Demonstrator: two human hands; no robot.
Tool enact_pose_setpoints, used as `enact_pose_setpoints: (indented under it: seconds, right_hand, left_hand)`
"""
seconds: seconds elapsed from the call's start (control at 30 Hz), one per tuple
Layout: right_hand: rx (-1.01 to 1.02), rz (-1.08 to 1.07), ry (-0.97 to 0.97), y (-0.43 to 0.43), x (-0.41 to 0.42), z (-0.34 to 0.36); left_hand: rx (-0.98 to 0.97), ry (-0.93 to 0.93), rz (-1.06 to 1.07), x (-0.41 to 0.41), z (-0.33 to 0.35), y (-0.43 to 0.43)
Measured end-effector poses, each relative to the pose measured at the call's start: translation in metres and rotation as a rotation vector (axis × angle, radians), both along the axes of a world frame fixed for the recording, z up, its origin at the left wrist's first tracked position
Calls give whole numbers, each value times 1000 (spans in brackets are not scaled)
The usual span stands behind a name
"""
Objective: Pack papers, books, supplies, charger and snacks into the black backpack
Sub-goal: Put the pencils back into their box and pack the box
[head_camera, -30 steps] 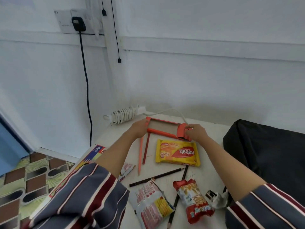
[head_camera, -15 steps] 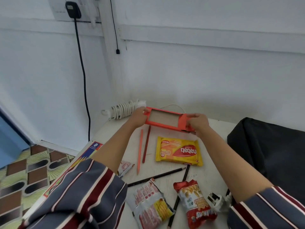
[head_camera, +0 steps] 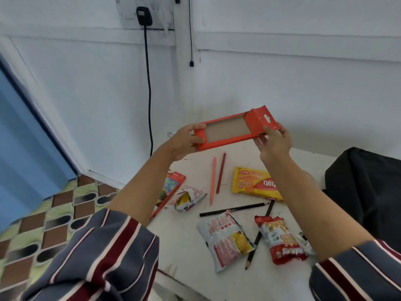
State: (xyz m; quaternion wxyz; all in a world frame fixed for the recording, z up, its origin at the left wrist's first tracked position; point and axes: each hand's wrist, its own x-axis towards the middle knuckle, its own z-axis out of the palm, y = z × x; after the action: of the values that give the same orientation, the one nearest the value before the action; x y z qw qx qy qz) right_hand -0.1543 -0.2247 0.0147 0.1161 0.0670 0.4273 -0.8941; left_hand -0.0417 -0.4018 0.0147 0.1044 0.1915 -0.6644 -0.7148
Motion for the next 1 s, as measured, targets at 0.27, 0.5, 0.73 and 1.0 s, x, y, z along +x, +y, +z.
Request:
enact_pose_setpoints:
  seconds: [0.27, 0.5, 0.73, 1.0]
  right_hand:
    - [89, 147, 115, -37, 50, -7]
    - [241, -10, 212, -65, 76, -30]
    - [279, -169, 136, -63, 72, -52]
    - [318, -111, 84, -54, 60, -59]
  left_hand:
    - [-63, 2, 11, 51, -12, -13]
    - [-240, -102, 35, 93, -32, -42]
    - [-687, -483, -73, 105, -74, -56]
    - [-900, -507, -147, 90, -81, -51]
